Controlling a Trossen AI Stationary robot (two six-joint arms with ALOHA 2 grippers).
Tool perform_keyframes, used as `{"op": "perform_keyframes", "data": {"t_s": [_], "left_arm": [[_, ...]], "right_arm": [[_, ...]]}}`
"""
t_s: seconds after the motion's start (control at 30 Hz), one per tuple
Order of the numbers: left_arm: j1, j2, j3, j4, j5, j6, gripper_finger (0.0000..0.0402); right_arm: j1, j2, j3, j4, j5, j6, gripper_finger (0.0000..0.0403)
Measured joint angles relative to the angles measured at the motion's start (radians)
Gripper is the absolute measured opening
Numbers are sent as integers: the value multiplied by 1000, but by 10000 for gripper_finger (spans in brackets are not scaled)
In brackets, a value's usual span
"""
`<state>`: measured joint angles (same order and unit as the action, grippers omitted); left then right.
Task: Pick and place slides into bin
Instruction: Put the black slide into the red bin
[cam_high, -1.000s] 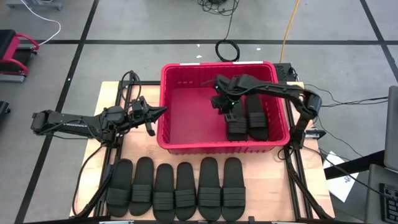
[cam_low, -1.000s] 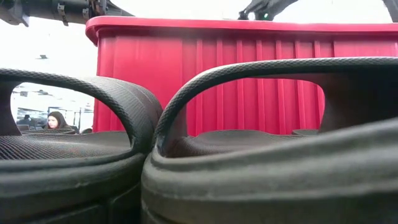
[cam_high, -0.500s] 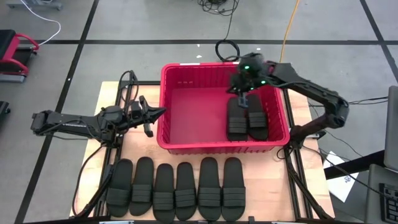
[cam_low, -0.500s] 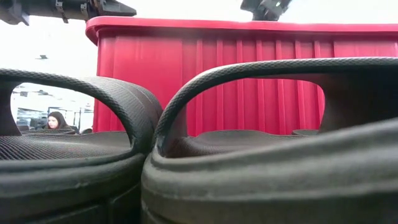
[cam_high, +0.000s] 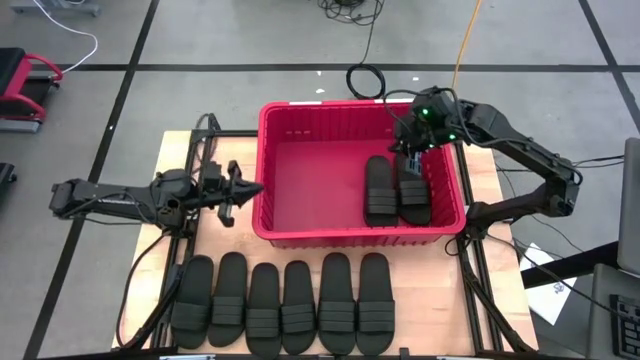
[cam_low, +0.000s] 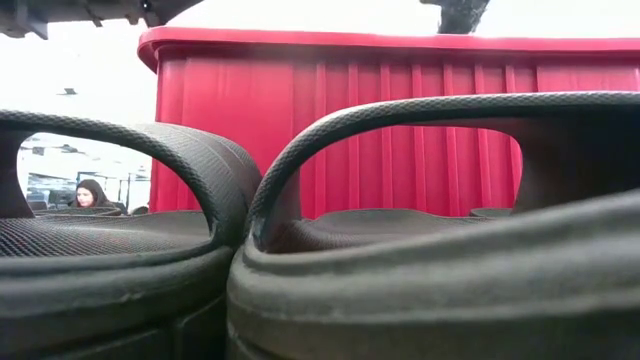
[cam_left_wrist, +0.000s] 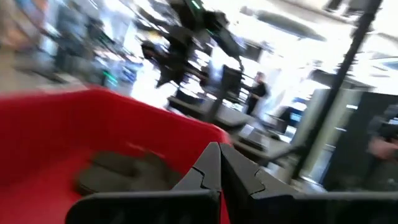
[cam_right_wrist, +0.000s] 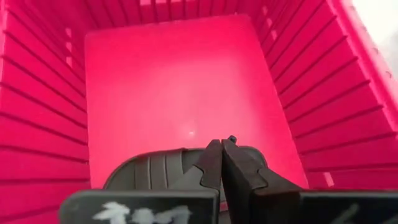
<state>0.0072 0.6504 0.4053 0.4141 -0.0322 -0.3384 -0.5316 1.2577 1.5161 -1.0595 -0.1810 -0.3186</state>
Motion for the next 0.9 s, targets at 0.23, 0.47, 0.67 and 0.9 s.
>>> {"op": "perform_keyframes", "data": {"t_s": [0.23, 0.47, 0.67, 0.9], "left_arm": [[-39, 23, 0, 1, -81, 2, 1], [64, 11, 23, -56, -162, -39, 1], [108, 8, 25, -84, -96, -34, 1], [135, 7, 25, -83, -37, -56, 1]], "right_arm": [[-6, 1, -78, 64, -1, 0, 0], [-5, 1, -143, 123, -9, 29, 0], [4, -7, -151, 193, -237, 71, 0], [62, -61, -151, 217, -343, 67, 0]]}}
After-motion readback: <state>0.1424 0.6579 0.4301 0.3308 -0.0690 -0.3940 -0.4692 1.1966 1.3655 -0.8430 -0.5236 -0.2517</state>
